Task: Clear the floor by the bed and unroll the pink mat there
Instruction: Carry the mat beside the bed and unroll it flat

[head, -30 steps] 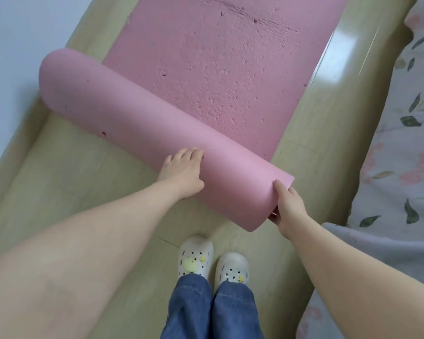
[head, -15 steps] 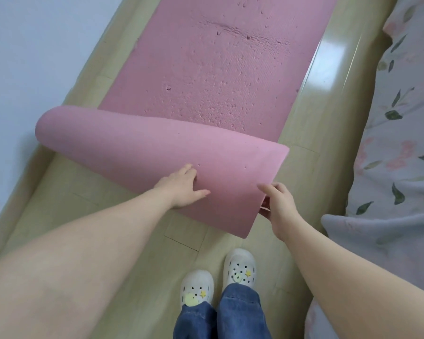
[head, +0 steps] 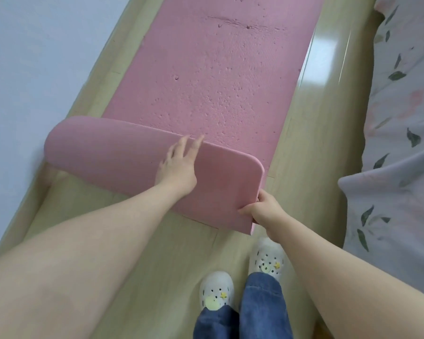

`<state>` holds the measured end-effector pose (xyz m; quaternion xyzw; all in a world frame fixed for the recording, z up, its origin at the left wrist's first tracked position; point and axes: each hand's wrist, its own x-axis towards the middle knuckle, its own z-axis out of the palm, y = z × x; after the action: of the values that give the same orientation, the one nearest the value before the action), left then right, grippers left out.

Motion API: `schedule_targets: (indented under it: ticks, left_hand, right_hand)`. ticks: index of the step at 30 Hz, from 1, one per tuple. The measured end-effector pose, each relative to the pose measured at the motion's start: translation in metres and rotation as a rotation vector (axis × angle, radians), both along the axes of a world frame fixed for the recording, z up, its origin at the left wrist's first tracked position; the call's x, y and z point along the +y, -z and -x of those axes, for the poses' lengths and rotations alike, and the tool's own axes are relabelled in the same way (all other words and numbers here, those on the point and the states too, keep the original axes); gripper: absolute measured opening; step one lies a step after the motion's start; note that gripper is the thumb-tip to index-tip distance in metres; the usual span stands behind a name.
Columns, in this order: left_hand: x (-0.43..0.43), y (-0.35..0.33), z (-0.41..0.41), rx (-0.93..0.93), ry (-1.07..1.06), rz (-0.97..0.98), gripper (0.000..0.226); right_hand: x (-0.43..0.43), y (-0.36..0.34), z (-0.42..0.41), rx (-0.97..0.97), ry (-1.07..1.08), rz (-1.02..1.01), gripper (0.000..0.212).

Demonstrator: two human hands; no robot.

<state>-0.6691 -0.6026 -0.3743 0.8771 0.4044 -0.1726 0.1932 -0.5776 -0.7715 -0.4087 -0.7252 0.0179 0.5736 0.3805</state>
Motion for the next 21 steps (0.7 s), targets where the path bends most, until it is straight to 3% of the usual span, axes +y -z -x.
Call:
schedule_targets:
  ticks: [3, 9, 13, 21]
  left_hand:
    - [-0.01, 0.002, 0.02, 0.021, 0.068, -0.003, 0.091]
    - [-0.036, 0.01, 0.066, 0.103, 0.285, -0.108, 0.035]
    - [-0.066, 0.014, 0.118, 0.072, 0.178, -0.069, 0.024]
    - [-0.114, 0.036, 0.193, 0.095, 0.053, -0.108, 0.017]
  right_hand:
    - [-0.016, 0.005, 0.034, 0.019, 0.008, 0.035, 0.038]
    - [-0.054, -0.002, 0.082, -0.01, 0.002, 0.017, 0.025]
    - [-0.079, 0.011, 0.119, -0.084, -0.046, -0.013, 0.026]
    - [-0.118, 0.038, 0.189, -0.174, -0.017, -0.027, 0.01]
